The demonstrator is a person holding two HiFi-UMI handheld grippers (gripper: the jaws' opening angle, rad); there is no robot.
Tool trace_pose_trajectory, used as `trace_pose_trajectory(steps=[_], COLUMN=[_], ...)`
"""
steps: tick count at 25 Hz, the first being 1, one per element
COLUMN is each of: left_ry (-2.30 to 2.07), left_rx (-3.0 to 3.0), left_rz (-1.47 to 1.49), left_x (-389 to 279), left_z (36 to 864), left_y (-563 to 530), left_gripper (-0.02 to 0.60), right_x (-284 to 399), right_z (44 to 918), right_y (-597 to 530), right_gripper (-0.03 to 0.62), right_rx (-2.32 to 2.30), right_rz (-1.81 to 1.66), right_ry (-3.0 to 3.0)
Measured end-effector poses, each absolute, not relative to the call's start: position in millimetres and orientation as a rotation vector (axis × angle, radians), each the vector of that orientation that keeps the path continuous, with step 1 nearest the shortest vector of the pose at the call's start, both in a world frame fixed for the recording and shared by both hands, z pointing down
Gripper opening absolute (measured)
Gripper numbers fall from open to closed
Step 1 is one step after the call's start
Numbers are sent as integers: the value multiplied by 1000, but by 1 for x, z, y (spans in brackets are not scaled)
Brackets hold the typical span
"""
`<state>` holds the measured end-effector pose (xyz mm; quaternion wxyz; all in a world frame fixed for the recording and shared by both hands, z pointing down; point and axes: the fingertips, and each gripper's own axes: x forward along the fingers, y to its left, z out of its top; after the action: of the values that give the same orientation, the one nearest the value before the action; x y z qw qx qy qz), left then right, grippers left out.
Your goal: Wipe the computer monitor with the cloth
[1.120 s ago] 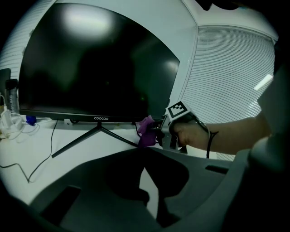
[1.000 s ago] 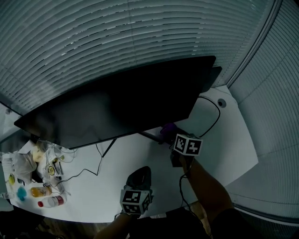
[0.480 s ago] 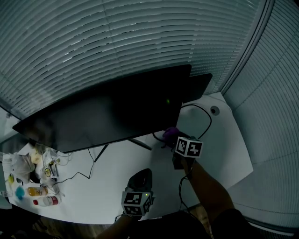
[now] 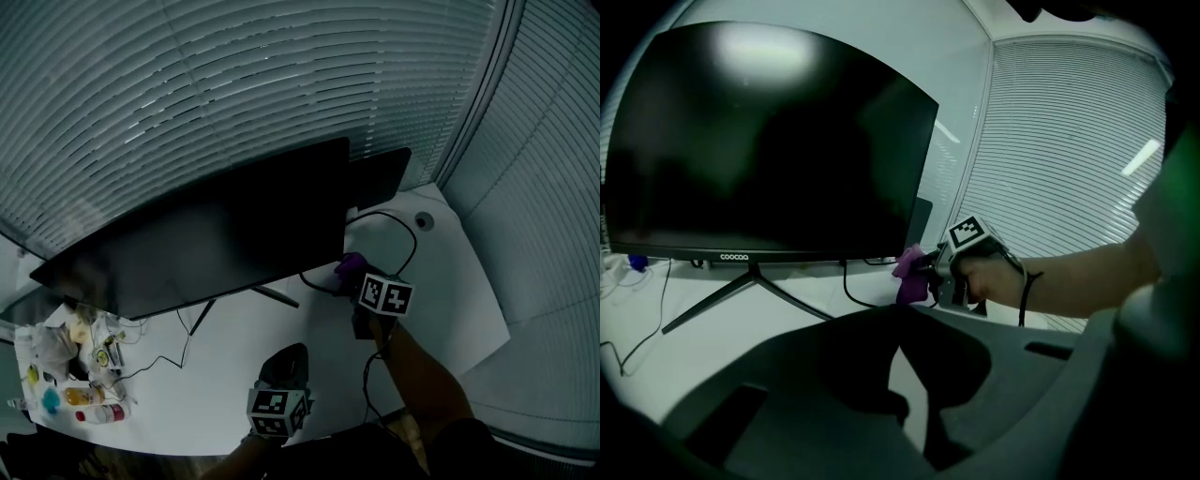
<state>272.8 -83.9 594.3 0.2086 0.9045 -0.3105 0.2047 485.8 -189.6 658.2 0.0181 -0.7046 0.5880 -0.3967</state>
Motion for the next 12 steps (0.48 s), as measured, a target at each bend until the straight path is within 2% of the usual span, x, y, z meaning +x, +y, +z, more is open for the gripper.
trace_pose_trajectory(steps=[6, 12], left_ry=[-850, -838], left_rx=[2553, 2564], left_rz=[549, 553], left_x=[291, 303], left_z=[585, 579], left_y=[-88, -85], left_gripper=[6, 6], right_x=[501, 488], right_z=[642, 624], right_y=[-189, -202], right_gripper=[78, 78], right_rx=[-2217, -2224], right_rz=[-1155, -1023], right_ry=[1856, 2117])
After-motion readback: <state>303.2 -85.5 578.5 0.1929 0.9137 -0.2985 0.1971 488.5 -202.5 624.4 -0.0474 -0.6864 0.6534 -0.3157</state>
